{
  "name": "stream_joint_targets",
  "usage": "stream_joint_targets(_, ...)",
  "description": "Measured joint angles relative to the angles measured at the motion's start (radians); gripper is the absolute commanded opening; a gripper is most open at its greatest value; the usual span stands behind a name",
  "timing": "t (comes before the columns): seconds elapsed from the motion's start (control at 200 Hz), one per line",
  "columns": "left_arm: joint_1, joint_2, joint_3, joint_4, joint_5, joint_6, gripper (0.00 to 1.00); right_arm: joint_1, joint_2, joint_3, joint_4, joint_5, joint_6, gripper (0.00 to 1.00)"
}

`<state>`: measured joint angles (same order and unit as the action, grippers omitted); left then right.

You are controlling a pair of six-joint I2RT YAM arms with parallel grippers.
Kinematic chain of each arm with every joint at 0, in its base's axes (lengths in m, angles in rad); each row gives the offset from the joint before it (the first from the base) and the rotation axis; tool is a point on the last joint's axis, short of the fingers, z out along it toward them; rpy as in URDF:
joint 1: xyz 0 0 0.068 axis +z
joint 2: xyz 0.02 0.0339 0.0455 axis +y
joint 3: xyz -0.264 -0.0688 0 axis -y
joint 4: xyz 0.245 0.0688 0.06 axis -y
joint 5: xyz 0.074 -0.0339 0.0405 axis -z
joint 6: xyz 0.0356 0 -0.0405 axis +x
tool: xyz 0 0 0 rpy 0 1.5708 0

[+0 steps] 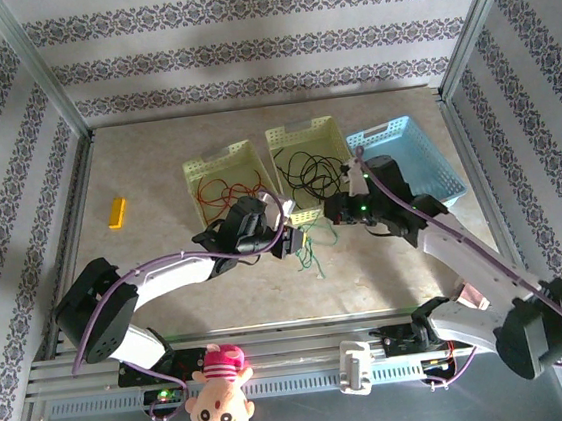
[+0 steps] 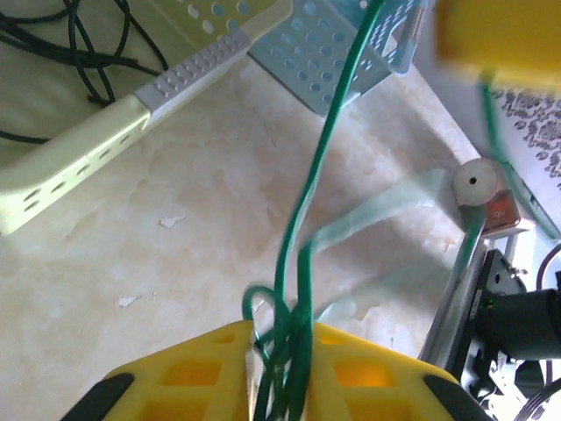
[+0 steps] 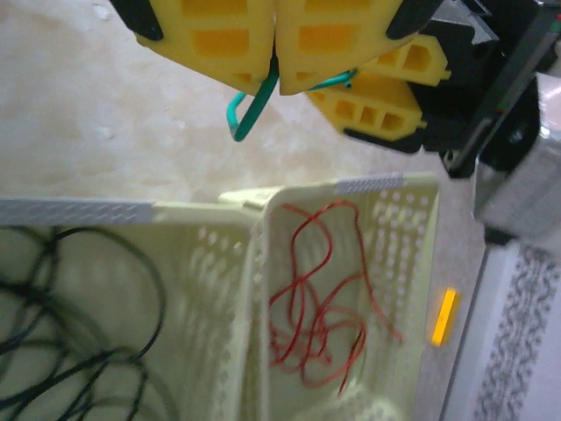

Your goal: Untangle the cables

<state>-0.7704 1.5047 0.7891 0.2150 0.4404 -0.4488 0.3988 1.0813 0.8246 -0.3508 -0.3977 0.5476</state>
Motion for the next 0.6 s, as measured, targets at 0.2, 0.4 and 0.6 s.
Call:
stream_joint_targets(0.2,-0.003,0.018,-0.019,-0.01,0.002,0.008,0.06,-0.087,-0.13,-0.039,0.008,0.072,0.003,0.01)
stream_joint_targets(0.4,-0.003,0.062,-0.019,-0.01,0.014,0.011,0.21,-0.122,-0.18,-0.051,0.008,0.083,0.008,0.01)
stream_joint_targets(0.6,-0.003,0.074,-0.011,-0.007,0.054,0.021,0.93,-0.122,-0.183,-0.06,0.014,0.021,0.008,0.01)
